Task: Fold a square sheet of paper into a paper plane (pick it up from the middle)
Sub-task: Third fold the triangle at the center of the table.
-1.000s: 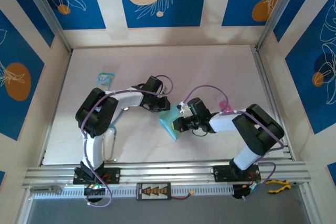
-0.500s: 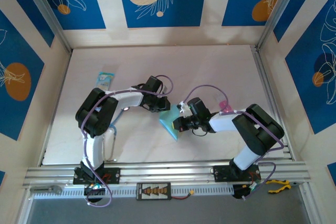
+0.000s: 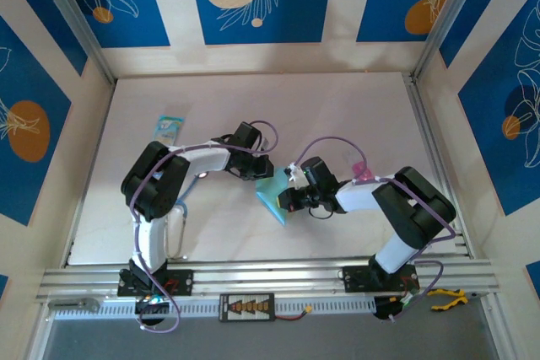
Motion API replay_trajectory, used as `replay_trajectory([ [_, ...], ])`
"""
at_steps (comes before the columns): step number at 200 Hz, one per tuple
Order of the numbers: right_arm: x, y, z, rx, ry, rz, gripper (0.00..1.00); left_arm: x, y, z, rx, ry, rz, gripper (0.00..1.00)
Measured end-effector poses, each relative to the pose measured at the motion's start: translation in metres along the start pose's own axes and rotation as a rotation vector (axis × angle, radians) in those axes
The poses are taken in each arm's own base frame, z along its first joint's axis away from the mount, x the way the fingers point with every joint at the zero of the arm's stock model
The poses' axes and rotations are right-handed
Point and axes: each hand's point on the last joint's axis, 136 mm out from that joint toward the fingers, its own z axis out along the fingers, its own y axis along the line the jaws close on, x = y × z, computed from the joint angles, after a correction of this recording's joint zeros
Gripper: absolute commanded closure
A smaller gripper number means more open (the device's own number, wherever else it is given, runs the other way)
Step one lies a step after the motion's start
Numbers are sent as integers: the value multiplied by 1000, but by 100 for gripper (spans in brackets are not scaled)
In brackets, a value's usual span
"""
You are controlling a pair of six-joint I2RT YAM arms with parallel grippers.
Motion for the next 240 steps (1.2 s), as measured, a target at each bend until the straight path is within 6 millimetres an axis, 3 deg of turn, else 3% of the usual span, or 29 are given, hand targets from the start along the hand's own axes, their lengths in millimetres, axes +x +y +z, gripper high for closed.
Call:
replay_trajectory([
  [34, 0, 0, 1, -1, 1, 0, 100, 1, 1, -4, -13, -5, -9, 79],
  [66, 0, 1, 2, -12, 2, 0, 100, 1, -5, -24, -12, -45, -1, 73],
  [94, 0, 2, 2, -21, -5, -3, 100, 4, -14, -48, 15, -96, 8, 78],
  [119, 0, 3, 3, -30, -8, -2, 100, 21, -13, -60, 55, -121, -16, 84],
  [180, 0, 3, 3, -34, -9, 1, 100, 82, -3, -38, 200, -73, -152, 97],
  [240, 0, 3, 3, -36, -13, 9, 100, 88, -12, -22, 357, -105, -257, 98],
])
